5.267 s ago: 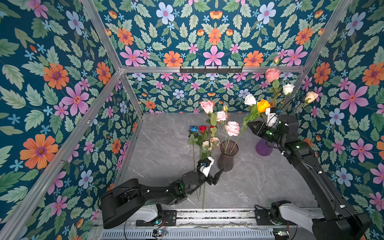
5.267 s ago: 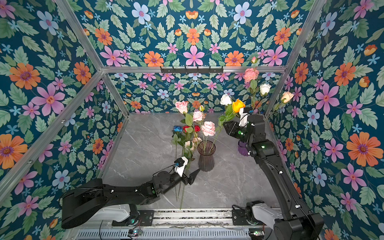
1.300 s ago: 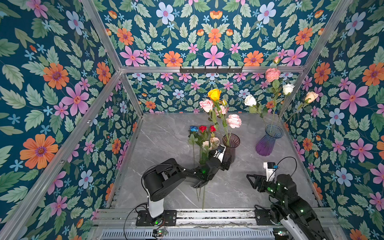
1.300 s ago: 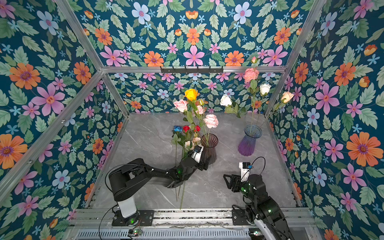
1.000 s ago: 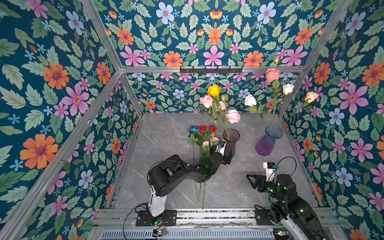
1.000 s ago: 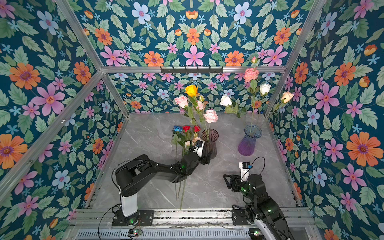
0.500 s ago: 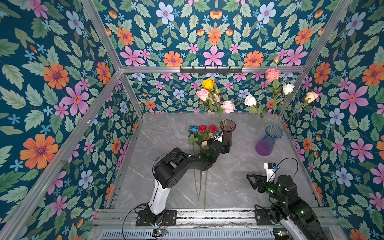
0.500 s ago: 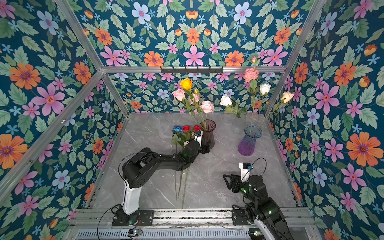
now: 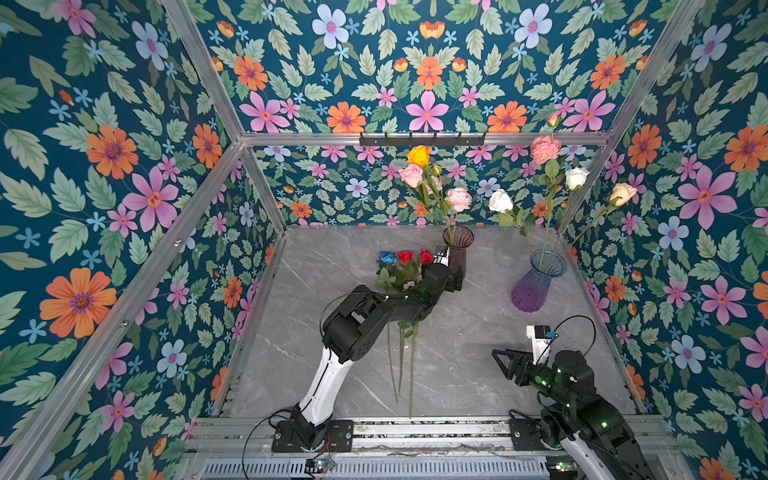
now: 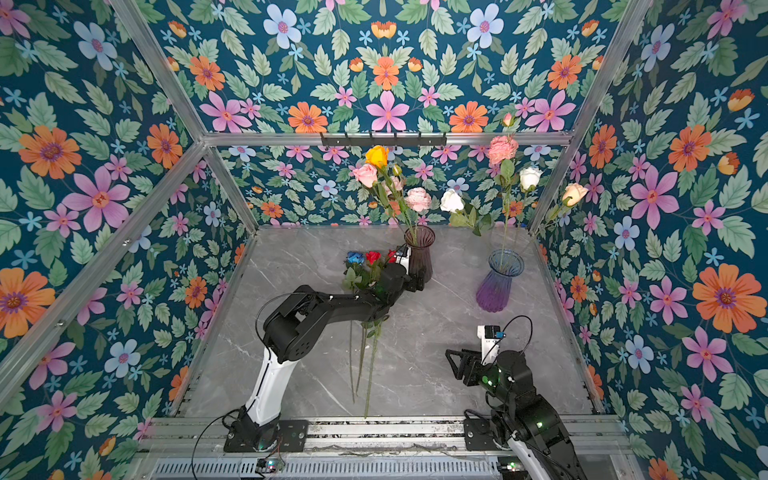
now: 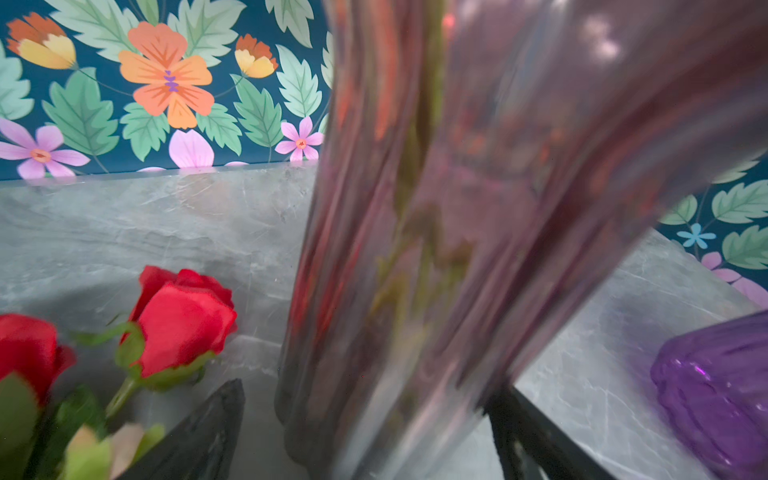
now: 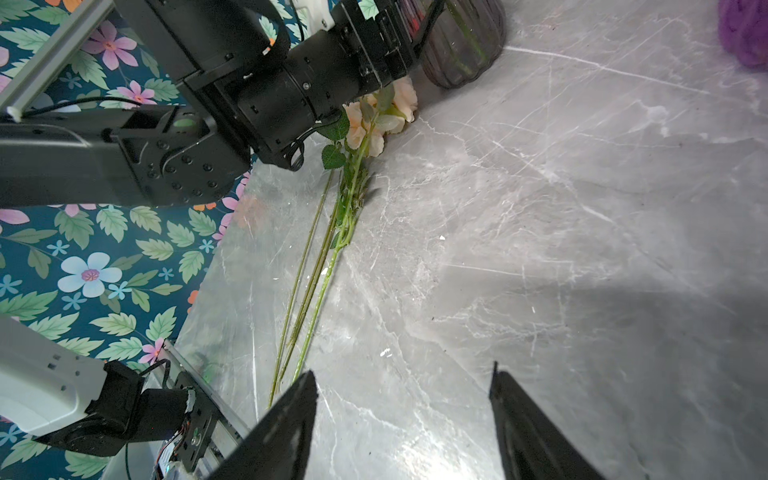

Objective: Arrange the flowers into the vase
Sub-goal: 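Slide the ribbed vase farther from the robot with the left gripper, release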

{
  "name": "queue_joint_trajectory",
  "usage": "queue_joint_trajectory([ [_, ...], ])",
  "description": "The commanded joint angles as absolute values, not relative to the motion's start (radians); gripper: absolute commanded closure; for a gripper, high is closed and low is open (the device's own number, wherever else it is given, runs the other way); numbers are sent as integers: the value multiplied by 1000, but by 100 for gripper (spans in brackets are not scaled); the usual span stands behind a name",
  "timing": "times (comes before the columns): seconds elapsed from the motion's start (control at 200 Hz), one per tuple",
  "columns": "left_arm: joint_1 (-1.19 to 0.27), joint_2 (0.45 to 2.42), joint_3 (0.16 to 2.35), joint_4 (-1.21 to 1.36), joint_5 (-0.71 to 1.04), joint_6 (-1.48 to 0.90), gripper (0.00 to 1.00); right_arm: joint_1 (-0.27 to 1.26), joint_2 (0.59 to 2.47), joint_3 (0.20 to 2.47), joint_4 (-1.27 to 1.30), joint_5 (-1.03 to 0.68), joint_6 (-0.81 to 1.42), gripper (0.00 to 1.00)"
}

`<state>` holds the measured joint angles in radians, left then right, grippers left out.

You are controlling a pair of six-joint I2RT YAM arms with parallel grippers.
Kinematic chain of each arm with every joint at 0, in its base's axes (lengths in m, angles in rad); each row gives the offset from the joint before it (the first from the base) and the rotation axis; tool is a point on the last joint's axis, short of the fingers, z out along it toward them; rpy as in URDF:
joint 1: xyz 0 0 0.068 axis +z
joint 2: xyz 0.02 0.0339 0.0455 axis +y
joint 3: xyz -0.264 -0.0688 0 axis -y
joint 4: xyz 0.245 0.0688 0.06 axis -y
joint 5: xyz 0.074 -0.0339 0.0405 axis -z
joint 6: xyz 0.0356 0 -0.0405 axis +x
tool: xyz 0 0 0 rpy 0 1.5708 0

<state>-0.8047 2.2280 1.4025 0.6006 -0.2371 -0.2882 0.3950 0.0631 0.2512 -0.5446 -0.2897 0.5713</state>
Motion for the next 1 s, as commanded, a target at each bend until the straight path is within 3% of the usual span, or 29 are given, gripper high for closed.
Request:
queue_joint_trajectory([
  [0.0, -786, 2261, 1464, 549, -220, -281, 6, 396, 61, 251, -515, -297, 571, 32],
  [0.315, -749, 2376, 1686, 446, -198, -252, 5, 396, 66, 243, -506, -300, 570, 32],
  [0.59, -728, 2407, 1751, 416, -192, -236, 5, 396, 67, 239, -497, -312, 565, 32],
  [0.995, -828, 2046, 1306, 658, -155, -312, 2, 395, 53, 239, -501, -317, 564, 32],
])
